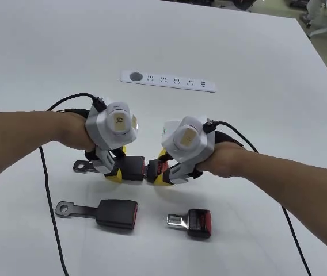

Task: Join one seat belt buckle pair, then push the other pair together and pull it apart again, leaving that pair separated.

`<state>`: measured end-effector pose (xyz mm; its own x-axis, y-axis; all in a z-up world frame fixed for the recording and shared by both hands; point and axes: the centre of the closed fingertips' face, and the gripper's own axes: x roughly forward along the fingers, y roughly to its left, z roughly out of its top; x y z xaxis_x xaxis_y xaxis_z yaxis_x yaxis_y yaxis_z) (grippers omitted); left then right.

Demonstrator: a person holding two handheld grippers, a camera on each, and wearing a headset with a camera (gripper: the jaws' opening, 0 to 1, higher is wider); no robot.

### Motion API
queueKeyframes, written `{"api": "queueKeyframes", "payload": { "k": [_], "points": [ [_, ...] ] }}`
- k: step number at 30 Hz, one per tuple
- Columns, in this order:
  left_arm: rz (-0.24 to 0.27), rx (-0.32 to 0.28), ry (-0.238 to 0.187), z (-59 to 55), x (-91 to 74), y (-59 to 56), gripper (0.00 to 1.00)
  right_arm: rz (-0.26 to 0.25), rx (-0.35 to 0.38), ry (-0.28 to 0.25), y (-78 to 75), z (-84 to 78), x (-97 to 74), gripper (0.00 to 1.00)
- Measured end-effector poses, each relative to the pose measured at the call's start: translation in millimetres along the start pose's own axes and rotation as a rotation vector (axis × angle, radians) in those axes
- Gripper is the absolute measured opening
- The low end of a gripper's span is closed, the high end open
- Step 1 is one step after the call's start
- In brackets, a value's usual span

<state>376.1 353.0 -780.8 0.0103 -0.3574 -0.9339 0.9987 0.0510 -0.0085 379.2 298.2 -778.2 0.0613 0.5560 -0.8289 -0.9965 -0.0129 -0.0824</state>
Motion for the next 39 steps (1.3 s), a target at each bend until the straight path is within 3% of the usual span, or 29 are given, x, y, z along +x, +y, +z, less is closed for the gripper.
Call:
{"api": "queueKeyframes", "payload": {
  "k": [3,4,9,14,20,22,25,28,30,39],
  "points": [
    [-0.004,0.007,-0.001,-0.4,0.4,0.7,0.32,-0.018,-0.014,-0.005,5.3,-0.3,-3.5,0.27],
    [-0.004,0.008,-0.001,-0.7,0.3,0.7,0.32,-0.026,0.012,-0.005,3.7,-0.8,-6.7,0.27],
    [0.001,0.010,-0.026,-1.3,-1.3,-1.9,0.32,-0.022,0.025,-0.031,3.6,-3.0,-14.9,0.27],
    [0.003,0.010,-0.011,-0.2,-0.4,1.1,0.32,-0.029,0.042,-0.018,2.2,0.9,-12.0,0.27],
    [-0.004,0.015,-0.031,-2.3,-1.5,2.3,0.32,-0.029,0.043,-0.033,2.4,-0.3,-12.8,0.27],
    [-0.010,0.018,-0.027,-1.4,-2.0,0.9,0.32,-0.026,0.055,-0.038,2.4,-0.7,-13.1,0.27],
    [-0.018,0.032,0.041,-1.6,0.6,3.3,0.32,-0.031,0.064,-0.020,-1.7,-1.5,-10.2,0.27],
    [-0.014,0.021,0.014,-3.5,-0.7,2.6,0.32,-0.030,0.065,-0.028,7.7,-1.7,-11.4,0.27],
    [-0.009,0.019,0.000,-3.7,-1.3,0.9,0.32,-0.026,0.056,-0.038,4.8,-0.9,-10.8,0.27],
    [-0.021,0.043,0.028,-4.3,1.1,2.1,0.33,-0.009,0.029,-0.026,6.1,-0.6,-12.2,0.29]
  ]
}}
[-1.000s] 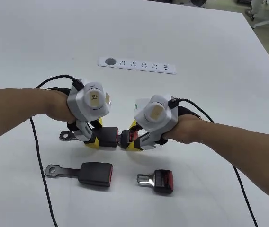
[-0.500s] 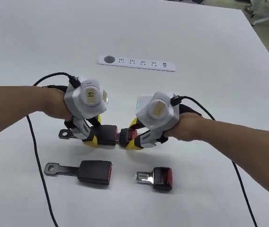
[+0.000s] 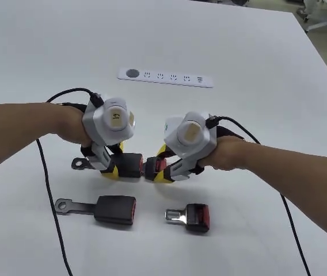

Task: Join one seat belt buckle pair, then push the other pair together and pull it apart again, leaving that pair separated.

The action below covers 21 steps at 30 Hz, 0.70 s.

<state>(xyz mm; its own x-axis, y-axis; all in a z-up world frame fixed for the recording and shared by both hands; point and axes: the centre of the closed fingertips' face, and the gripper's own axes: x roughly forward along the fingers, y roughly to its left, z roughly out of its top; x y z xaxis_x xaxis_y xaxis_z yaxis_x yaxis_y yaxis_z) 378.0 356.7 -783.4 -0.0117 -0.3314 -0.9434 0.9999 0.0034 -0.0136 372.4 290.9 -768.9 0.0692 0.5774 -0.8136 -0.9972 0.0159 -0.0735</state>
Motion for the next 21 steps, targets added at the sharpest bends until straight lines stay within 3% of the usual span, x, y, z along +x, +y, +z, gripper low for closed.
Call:
{"api": "queueKeyframes", "payload": {
  "k": [9,16,21],
  "points": [
    [0.016,-0.026,0.015,-1.3,-0.2,0.9,0.34,0.007,-0.083,0.021,0.2,-1.6,2.3,0.31],
    [0.033,-0.027,0.022,-2.5,-3.3,0.2,0.34,0.004,-0.095,0.032,0.8,-3.8,-1.7,0.35],
    [0.048,-0.056,0.001,-2.0,-7.3,4.1,0.37,0.002,-0.085,0.042,3.0,-6.4,-8.4,0.39]
  ]
}}
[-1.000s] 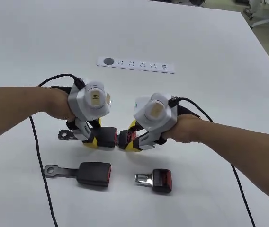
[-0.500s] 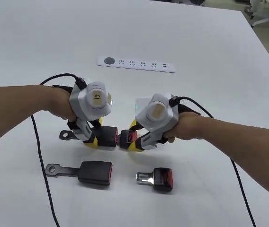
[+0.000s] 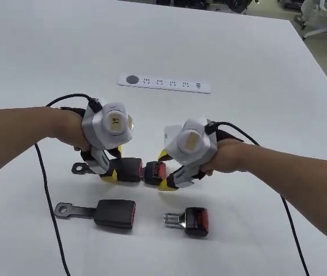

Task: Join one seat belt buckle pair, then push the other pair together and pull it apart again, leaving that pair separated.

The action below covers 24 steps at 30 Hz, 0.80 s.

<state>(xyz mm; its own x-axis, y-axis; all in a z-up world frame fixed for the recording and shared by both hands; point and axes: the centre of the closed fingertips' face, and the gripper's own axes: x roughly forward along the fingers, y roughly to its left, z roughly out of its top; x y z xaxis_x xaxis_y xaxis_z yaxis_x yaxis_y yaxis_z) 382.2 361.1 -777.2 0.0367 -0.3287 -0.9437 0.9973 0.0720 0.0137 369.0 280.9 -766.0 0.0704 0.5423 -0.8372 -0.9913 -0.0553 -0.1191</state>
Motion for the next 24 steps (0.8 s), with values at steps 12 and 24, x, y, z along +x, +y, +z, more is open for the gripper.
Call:
{"api": "queueKeyframes", "payload": {
  "k": [12,24],
  "points": [
    [0.020,-0.080,-0.033,-8.4,-13.3,-8.6,0.43,-0.026,0.047,-0.005,7.9,-10.6,-23.5,0.46],
    [0.034,-0.143,-0.081,-15.1,-26.1,-21.3,0.47,-0.072,0.149,-0.052,12.8,-20.8,-45.5,0.51]
  ]
}}
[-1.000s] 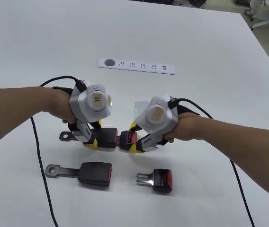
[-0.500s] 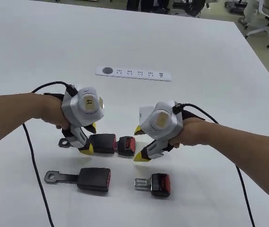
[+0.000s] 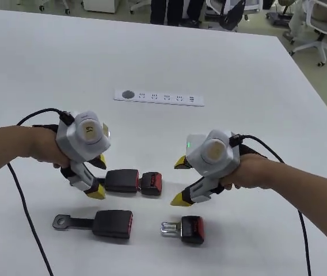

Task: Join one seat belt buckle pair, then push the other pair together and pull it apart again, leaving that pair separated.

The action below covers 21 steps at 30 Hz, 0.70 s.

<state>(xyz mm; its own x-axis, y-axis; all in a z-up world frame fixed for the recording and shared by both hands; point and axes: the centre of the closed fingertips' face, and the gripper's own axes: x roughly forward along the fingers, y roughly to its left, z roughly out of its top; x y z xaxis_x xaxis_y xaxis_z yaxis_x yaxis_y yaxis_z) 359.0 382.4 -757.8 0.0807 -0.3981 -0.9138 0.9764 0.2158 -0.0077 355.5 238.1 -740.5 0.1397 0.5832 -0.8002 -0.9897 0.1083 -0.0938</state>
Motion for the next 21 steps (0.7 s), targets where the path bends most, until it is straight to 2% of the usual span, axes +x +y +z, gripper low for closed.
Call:
{"api": "queueKeyframes", "payload": {
  "k": [8,16,21],
  "points": [
    [0.013,-0.047,-0.071,0.5,-6.8,-5.5,0.49,-0.022,0.058,-0.025,5.4,-9.4,-10.0,0.57],
    [0.034,-0.119,-0.150,-5.6,-13.3,-14.9,0.50,-0.053,0.116,-0.052,9.4,-25.9,-21.4,0.60],
    [0.055,-0.151,-0.220,-8.5,-22.0,-20.0,0.51,-0.086,0.155,-0.089,12.6,-25.6,-32.4,0.62]
  ]
}}
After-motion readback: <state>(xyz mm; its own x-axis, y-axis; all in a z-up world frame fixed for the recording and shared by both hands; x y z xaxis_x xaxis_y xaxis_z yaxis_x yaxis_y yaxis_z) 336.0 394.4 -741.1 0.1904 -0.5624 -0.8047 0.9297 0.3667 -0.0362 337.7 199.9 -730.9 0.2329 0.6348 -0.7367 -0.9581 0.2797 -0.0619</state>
